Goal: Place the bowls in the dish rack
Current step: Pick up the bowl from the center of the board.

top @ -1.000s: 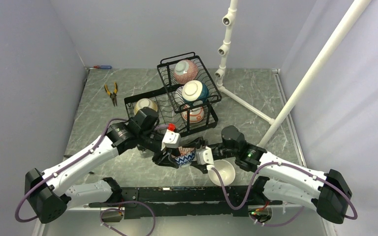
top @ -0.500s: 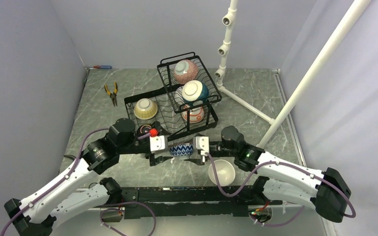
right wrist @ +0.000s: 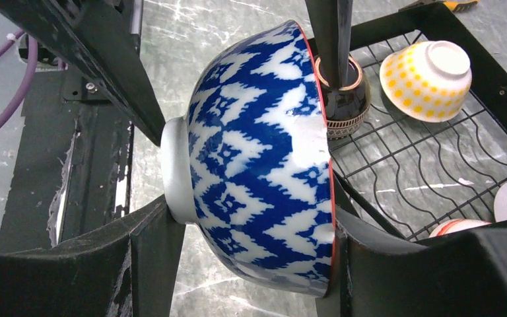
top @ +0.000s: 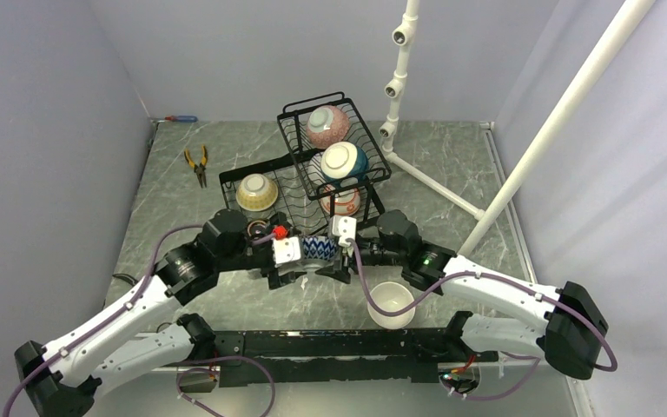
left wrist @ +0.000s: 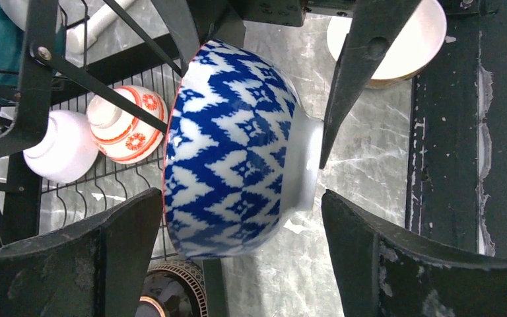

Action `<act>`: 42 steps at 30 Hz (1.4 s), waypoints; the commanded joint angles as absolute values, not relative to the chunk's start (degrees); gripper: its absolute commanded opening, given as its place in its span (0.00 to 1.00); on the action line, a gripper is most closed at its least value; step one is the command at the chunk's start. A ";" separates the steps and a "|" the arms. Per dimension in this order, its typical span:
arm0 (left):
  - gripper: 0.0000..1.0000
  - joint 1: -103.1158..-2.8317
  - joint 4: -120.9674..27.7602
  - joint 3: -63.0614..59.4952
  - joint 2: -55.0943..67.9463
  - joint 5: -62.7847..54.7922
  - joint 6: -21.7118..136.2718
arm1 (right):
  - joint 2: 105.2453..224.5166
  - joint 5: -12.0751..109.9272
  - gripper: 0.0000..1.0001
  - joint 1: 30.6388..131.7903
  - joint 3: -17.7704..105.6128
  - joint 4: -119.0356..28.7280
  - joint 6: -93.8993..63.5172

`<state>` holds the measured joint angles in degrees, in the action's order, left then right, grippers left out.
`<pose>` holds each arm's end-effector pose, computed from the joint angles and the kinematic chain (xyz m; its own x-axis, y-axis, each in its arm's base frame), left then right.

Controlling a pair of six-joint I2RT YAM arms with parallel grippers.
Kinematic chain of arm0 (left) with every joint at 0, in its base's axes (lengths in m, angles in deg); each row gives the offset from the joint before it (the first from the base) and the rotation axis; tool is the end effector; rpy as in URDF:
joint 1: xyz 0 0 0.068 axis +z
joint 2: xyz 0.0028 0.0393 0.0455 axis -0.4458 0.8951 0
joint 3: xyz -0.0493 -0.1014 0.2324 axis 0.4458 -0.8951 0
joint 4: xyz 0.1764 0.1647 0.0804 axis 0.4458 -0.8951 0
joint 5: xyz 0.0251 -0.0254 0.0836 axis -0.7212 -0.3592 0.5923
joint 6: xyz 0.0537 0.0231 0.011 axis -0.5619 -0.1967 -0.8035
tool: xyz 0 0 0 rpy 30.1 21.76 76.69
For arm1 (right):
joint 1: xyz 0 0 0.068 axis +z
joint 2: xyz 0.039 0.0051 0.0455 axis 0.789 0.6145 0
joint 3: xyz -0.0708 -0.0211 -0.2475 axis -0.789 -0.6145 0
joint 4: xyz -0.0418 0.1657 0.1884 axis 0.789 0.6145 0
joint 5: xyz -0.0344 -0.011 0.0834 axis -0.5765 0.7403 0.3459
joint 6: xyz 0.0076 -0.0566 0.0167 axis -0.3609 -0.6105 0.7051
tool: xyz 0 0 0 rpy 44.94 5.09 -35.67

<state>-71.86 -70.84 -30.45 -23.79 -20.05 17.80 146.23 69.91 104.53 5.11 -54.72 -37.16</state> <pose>0.1190 -0.1461 0.2973 0.1767 0.4280 -0.8863 0.9399 0.1941 0.2811 0.1372 0.2127 0.2536 0.0866 -0.2638 -0.9607 -0.9873 0.1059 -0.1181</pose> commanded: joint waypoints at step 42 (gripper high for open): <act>0.03 -75.44 -63.68 -32.47 -19.30 -16.92 28.17 | 142.35 65.18 1.00 105.07 5.71 -57.79 -36.11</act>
<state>-75.79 -67.41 -31.76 -16.88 -17.23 24.62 145.38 67.33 104.80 6.09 -52.86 -36.84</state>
